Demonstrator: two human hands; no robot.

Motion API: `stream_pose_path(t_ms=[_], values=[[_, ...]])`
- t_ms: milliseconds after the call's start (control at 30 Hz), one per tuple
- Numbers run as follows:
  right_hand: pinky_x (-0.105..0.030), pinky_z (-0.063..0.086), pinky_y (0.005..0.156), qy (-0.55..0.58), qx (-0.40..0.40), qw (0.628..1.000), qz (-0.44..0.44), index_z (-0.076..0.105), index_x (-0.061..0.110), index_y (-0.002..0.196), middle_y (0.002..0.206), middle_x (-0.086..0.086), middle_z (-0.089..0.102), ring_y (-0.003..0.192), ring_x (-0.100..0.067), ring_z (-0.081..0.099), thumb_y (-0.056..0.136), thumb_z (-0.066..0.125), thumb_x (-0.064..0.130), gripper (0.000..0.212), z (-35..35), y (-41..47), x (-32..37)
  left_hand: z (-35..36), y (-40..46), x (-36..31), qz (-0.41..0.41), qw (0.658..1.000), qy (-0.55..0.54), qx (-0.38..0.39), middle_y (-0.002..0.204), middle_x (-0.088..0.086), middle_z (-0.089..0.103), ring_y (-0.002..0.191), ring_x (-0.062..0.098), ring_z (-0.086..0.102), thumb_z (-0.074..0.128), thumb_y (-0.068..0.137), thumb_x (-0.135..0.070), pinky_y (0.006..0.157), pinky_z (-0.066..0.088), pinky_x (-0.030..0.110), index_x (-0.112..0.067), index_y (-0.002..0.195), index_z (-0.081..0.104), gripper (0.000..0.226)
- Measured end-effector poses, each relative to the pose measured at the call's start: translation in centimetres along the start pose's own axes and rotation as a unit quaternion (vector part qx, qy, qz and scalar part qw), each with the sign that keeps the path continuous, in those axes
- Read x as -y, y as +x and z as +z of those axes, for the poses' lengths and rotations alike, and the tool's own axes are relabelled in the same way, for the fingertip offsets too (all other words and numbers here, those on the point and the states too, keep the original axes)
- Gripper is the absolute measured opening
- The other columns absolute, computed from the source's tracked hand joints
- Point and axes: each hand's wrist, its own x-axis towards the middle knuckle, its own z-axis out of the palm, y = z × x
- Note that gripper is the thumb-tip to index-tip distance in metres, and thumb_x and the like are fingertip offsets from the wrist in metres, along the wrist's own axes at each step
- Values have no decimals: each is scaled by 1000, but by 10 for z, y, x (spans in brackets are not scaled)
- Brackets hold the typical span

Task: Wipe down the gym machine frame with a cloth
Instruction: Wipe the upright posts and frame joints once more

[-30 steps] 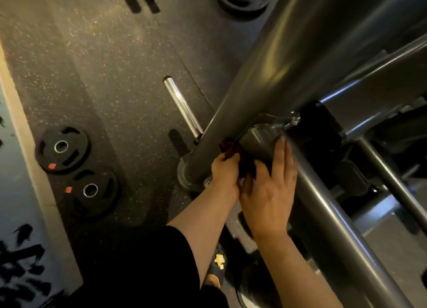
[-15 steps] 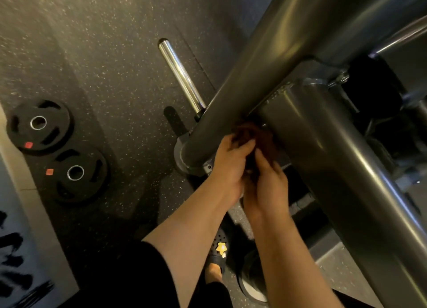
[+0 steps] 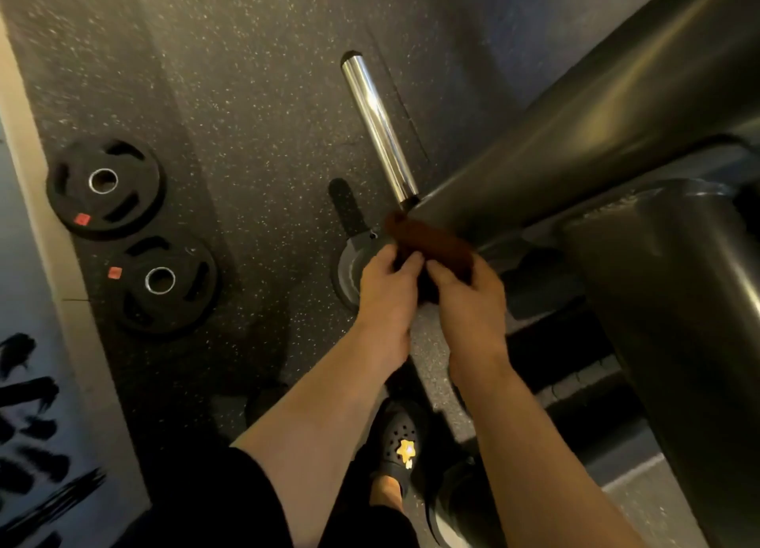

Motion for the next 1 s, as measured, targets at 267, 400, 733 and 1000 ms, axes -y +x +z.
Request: stream_pose_path(t_ms=[267,400,733,1000], values=[[-50,-1,118,-640,0,673,-370,66,3,115,132,-18,58,137,-31,40,76,71,30,48,36,68,-33,-43,110,-14,86,970,134,-182,120,2,63,115,19,58,50,99,-13,103,46,41,-20,122,62,26],[-51,-37,100,-809,16,484,-332,37,6,147,156,-16,30,149,-30,12,91,47,46,69,43,99,-40,-27,169,-5,113,970,195,-88,132,8,60,121,21,56,53,96,-5,104,46,35,-14,139,52,44],[-44,1,115,-793,-67,461,-393,51,2,135,138,-17,52,137,-29,38,79,42,38,67,54,123,-75,-26,232,19,143,935,324,-31,122,9,64,116,24,58,63,88,-8,103,45,38,-14,129,56,42],[-34,37,107,-404,207,869,-197,41,16,146,147,-9,39,128,-27,44,90,51,-4,61,75,106,-159,-122,211,88,-14,964,219,-151,115,2,63,106,18,60,66,89,-10,94,52,35,-15,127,57,39]])
